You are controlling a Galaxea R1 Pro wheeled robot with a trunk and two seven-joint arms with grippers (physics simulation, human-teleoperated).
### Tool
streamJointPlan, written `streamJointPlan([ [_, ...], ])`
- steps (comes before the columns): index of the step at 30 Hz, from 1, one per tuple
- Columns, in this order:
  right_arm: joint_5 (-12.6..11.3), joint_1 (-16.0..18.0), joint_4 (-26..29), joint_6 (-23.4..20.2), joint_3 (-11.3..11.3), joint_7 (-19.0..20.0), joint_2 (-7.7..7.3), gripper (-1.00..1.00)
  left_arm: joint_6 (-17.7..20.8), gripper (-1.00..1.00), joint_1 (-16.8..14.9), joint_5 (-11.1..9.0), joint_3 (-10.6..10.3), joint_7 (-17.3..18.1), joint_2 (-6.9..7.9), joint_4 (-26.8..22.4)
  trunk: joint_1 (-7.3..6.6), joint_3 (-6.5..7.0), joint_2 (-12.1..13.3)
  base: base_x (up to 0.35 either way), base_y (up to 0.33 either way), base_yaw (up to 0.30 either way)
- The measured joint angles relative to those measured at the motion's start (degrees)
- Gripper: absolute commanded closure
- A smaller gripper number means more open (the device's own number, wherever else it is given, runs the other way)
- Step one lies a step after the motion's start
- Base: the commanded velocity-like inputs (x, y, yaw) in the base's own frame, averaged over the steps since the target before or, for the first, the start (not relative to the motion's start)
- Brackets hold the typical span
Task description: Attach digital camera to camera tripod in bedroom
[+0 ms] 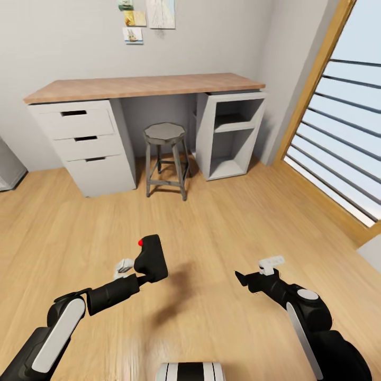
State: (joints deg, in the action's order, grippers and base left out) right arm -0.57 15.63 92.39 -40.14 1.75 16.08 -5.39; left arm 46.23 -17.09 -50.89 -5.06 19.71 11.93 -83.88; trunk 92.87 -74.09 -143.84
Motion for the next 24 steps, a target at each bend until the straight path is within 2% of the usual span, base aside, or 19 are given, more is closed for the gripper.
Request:
streamJointPlan([
  [24, 0.1, -0.1, 0.0, 0.1, 0.1, 0.1, 0.05, -1.00, 0.0, 1.00, 0.0, 0.0, 0.0, -0.2, 0.00, 0.1, -0.62, 4.74, 0.3, 0.000, 0.000, 0.260],
])
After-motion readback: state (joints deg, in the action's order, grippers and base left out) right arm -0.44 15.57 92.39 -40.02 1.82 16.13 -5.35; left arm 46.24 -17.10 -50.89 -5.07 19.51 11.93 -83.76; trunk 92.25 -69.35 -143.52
